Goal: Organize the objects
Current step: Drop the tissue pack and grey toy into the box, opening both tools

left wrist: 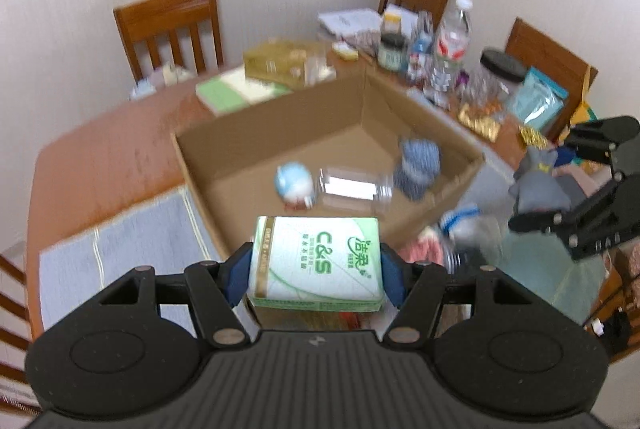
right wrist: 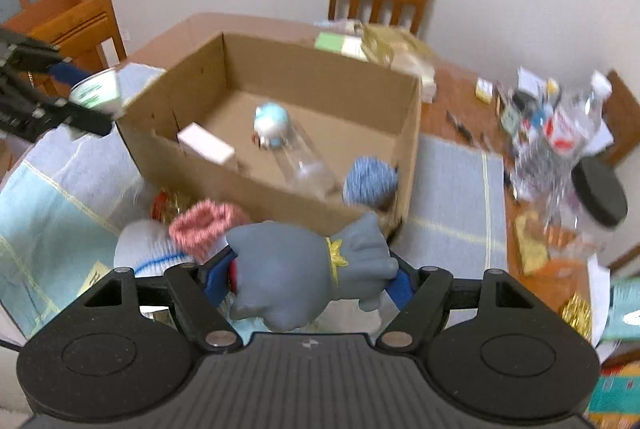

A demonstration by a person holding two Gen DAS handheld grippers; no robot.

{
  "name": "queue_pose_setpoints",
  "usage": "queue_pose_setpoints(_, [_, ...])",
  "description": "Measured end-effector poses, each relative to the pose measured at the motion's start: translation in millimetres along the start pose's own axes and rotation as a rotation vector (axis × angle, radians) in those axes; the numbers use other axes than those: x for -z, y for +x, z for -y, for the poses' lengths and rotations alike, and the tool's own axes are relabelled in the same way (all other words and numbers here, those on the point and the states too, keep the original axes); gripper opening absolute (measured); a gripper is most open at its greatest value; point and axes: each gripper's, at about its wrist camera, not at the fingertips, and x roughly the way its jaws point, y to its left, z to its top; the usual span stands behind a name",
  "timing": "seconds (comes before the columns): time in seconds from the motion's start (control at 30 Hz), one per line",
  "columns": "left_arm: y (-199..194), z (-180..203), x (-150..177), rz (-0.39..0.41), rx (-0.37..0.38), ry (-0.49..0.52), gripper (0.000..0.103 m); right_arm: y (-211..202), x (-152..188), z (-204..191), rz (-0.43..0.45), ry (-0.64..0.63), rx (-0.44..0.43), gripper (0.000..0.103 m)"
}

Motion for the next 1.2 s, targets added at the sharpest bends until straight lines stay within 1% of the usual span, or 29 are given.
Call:
queue_pose_setpoints(0.17, [15, -3, -26, 0.038, -0.014, 0.026, 0.064, -1, -24, -6, 0.053, -0.052, -0.002, 0.079])
queue_pose_setpoints(0.23, [23, -8, -35, 0.046, -0.004, 0.02, 0.064, 0, -32, -7, 0.067, -0.07, -0.003, 0.079])
queue_pose_setpoints(0.43, [47, -24, -56, 0.04, -0.014, 0.012, 0.064, 10, -53, -8, 0.089, -0.09, -0.006, 0.079])
queue_pose_setpoints(0.53, [58, -31, -64, 0.039, -0.045, 0.001, 0.068, 16, -63, -8, 0.096, -0.084, -0.017, 0.079])
queue_pose_setpoints(0.6, [65, -35, -66, 0.038, -0.055, -0.008, 0.079, 21, -68, -9, 0.097, -0.081, -0.023, 0.079])
queue_pose_setpoints(0.7, [72, -38, -67, 0.035, -0.059, -0.017, 0.084, 29, -74, -10, 0.095, -0.075, -0.035, 0.079])
queue_pose_setpoints(0.83, [75, -42, -63, 0.022, -0.049, -0.028, 0.084, 41, -82, -11, 0.084, -0.072, -0.044, 0.079])
queue_pose_setpoints(0.93, [75, -46, -59, 0.013, -0.05, -0.048, 0.088, 48, -85, -12, 0.075, -0.074, -0.046, 0.079])
queue_pose_setpoints(1.07, [71, -49, -55, 0.015, -0.053, -0.08, 0.088, 59, -91, -16, 0.066, -0.08, -0.043, 0.08])
queue_pose_setpoints(1.13, [68, -50, -52, 0.009, -0.069, -0.095, 0.091, 63, -94, -20, 0.066, -0.09, -0.04, 0.085])
queue_pose_setpoints(1.17, [67, -50, -51, 0.004, -0.079, -0.101, 0.093, 63, -95, -21, 0.071, -0.094, -0.033, 0.095])
queue_pose_setpoints(1.2, [65, -50, -51, 0.001, -0.087, -0.109, 0.094, 62, -95, -23, 0.08, -0.097, -0.024, 0.103])
